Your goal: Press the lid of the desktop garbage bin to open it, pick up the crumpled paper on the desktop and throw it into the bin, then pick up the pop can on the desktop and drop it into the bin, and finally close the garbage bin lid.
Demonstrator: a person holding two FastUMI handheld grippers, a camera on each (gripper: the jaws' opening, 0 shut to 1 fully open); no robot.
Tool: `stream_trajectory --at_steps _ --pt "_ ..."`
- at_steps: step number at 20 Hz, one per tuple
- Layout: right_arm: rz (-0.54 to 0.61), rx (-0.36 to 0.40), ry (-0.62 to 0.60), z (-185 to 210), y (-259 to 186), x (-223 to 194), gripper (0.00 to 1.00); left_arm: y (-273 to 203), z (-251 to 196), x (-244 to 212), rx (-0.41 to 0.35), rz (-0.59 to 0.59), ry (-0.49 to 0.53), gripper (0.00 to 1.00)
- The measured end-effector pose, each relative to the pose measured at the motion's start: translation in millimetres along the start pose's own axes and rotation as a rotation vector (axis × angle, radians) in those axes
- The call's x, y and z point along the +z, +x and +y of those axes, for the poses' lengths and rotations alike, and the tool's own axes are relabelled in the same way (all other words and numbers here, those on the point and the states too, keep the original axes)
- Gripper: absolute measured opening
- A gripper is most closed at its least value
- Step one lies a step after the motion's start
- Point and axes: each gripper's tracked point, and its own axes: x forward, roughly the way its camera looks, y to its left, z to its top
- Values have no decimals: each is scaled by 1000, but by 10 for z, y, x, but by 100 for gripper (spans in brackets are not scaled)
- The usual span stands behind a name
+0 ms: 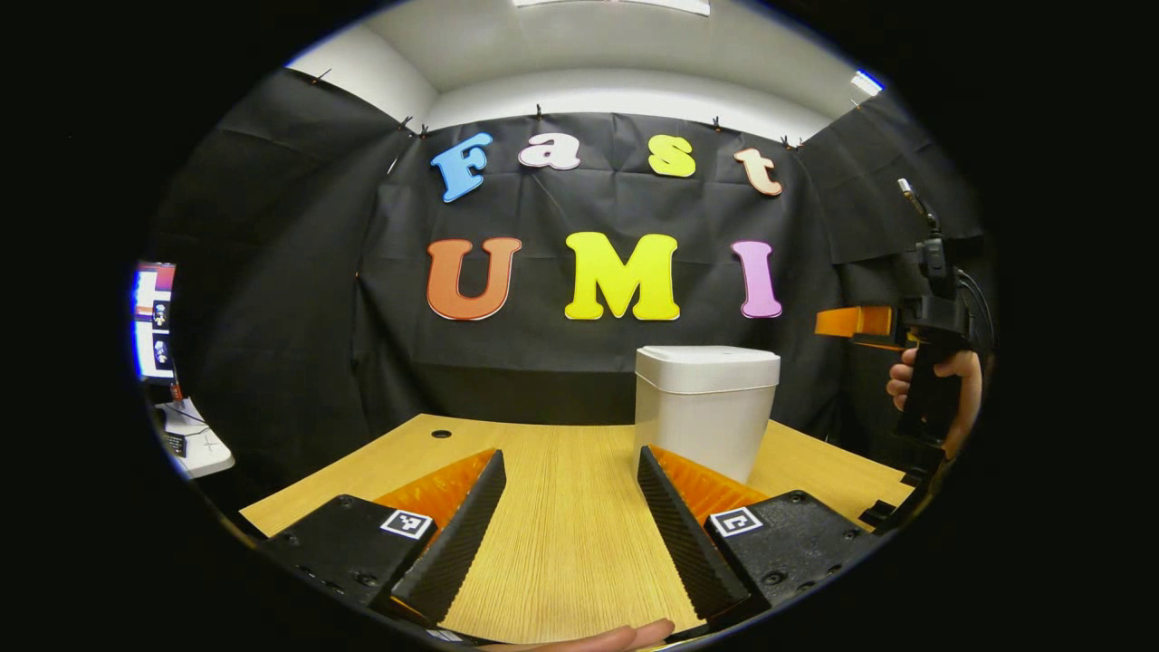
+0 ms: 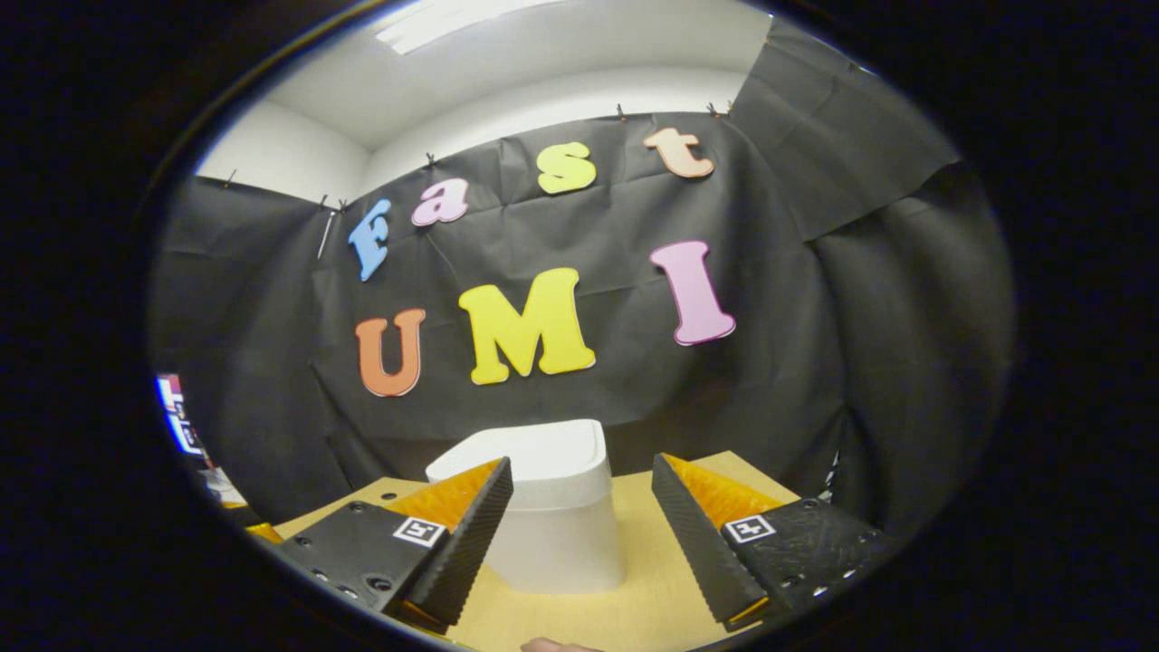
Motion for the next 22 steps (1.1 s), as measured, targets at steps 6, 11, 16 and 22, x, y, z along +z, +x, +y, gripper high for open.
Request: stream_trajectory --at_steps 6,11,16,22 --pt "8 28 -37 -271 -653 -329 96 36 -134 -50 -6 0 -6 95" --pt "-12 -11 -95 -483 -888 -413 92 52 -161 -67 31 -6 -6 95" --pt "-11 29 -156 -279 -993 -508 92 49 -238 -84 19 -4 14 95" --pt "-16 82 -236 99 -1112 -552 93 71 -201 -116 21 7 19 95"
